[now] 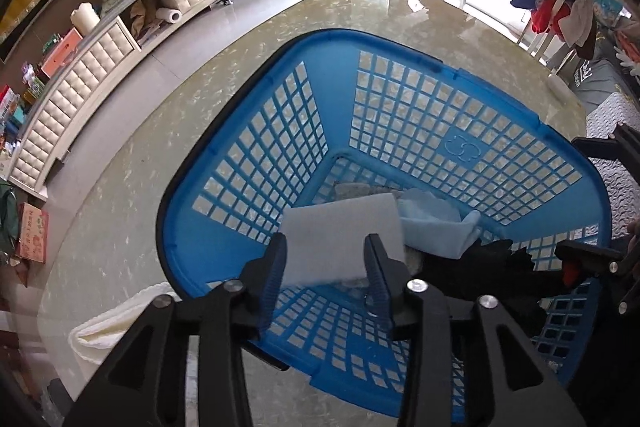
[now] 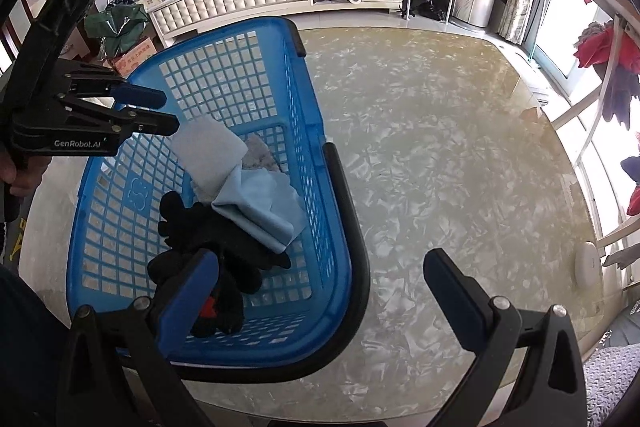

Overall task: Organize soft objects
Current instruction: 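Carry the white pad over the blue basket and open the left gripper, then move the open right gripper to the white quilted towel on the table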

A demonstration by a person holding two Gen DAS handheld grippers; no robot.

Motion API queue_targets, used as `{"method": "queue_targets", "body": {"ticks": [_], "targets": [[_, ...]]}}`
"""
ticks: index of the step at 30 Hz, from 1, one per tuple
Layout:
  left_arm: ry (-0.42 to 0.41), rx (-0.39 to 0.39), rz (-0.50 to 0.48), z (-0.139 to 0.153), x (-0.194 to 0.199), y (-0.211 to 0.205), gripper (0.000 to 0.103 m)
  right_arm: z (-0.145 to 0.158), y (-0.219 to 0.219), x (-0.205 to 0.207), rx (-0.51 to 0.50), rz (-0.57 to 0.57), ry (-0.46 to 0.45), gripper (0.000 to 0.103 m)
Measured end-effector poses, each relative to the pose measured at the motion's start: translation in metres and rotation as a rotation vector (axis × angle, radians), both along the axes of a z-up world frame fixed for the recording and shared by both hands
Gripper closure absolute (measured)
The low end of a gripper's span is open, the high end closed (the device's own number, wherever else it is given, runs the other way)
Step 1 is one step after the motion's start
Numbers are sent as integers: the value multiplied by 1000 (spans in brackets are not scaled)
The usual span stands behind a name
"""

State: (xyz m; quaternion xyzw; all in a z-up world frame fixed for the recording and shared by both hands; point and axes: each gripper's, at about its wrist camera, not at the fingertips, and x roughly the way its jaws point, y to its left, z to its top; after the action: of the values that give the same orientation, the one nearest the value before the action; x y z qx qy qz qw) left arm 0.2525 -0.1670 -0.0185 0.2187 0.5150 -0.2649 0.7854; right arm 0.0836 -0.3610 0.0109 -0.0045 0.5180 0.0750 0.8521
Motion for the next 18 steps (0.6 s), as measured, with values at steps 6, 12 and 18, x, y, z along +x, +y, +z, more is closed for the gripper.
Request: {"method": "queue_targets", "body": {"ticks": [6,12,18], "targets": [[-13,20,-13,4,-9,-1,37,-1,0,1,2,2,3,0],[-60,35,-29,18,-25,-2,24,-4,5,3,-4,8,12,0],[-97,43,-21,33,-39,4,17,-2,9,2,-9,13,5,0]]}}
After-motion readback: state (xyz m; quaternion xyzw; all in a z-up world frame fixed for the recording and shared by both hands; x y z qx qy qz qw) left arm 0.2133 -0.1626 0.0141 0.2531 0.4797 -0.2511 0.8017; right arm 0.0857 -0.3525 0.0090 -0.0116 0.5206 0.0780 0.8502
